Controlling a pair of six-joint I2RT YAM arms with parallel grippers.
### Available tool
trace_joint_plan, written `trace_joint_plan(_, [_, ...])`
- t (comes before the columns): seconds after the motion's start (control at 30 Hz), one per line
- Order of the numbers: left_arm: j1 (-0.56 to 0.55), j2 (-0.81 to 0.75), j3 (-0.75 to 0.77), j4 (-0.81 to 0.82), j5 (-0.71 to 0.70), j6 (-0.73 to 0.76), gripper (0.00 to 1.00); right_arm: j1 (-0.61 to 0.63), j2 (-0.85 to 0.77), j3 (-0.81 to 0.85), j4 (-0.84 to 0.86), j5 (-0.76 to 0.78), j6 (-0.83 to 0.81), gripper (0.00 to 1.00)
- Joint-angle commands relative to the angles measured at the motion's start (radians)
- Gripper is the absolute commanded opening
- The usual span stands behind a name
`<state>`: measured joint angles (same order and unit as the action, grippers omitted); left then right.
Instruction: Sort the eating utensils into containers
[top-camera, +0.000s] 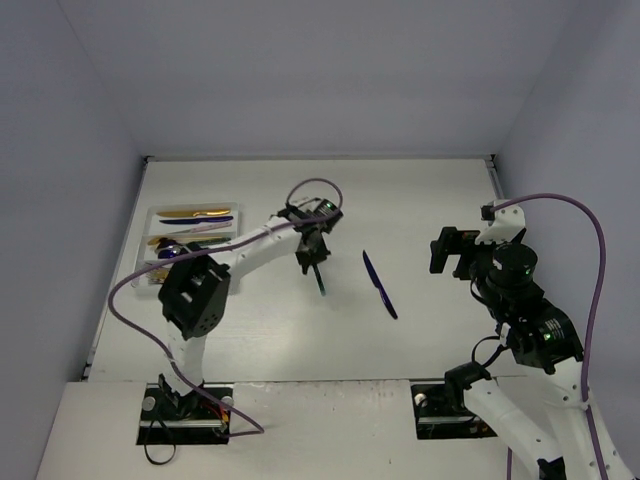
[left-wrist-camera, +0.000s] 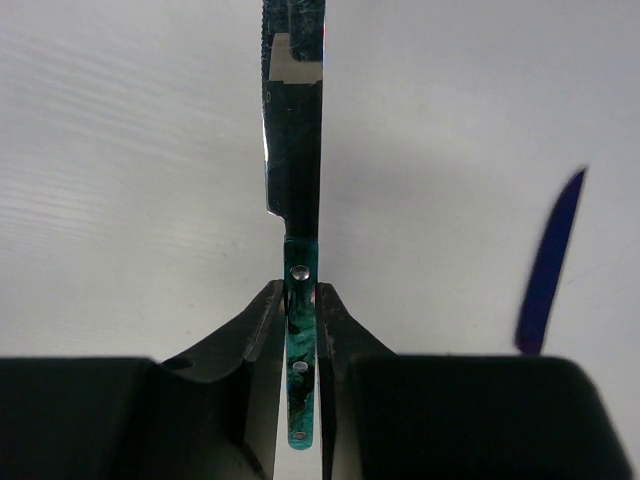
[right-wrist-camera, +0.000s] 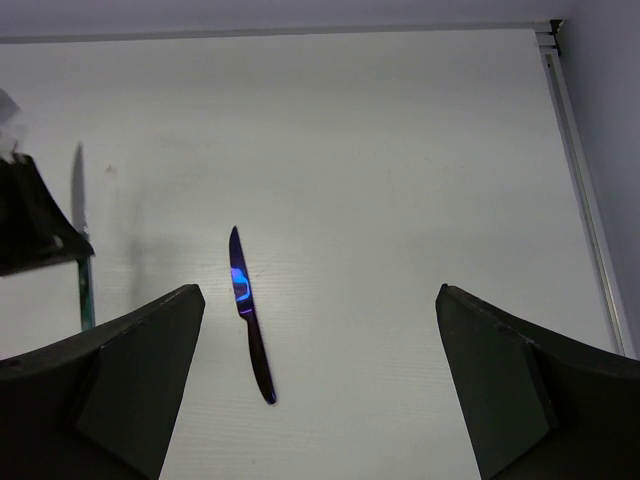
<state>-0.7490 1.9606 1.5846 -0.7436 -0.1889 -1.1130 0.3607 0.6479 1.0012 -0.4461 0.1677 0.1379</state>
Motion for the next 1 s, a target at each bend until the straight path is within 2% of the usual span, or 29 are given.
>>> trace_joint_plan(0.0, [0.199,-0.181,-0.002,0.008,-0.051,-0.065,0.0,0.004,0.019,0.008,0.055,0.015,0.006,1.0])
trace_joint_plan(0.23, [0.502,-0.233,-0.043,0.116,0.06,-0.172,0.0,0.001,0.038,0.002,0.055,0.029,0.005,1.0])
trace_joint_plan(0.47, [0.706,-0.147,-0.025,0.225,0.156,-0.29,0.0,0.003,0.059,-0.006,0.055,0.057,0.0,1.0])
trace_joint_plan(0.63, [0.772,-0.062,0.014,0.229,0.185,-0.338,0.0,0.003,0.083,-0.003,0.055,0.071,-0.002,1.0])
trace_joint_plan(0.83, [0.842,-0.012,0.023,0.232,0.156,-0.372,0.0,0.003,0.108,-0.009,0.055,0.092,0.0,1.0])
trace_joint_plan(0.97, [0.879,0.018,0.058,0.233,0.148,-0.352,0.04,0.003,0.125,-0.013,0.056,0.087,0.002,1.0])
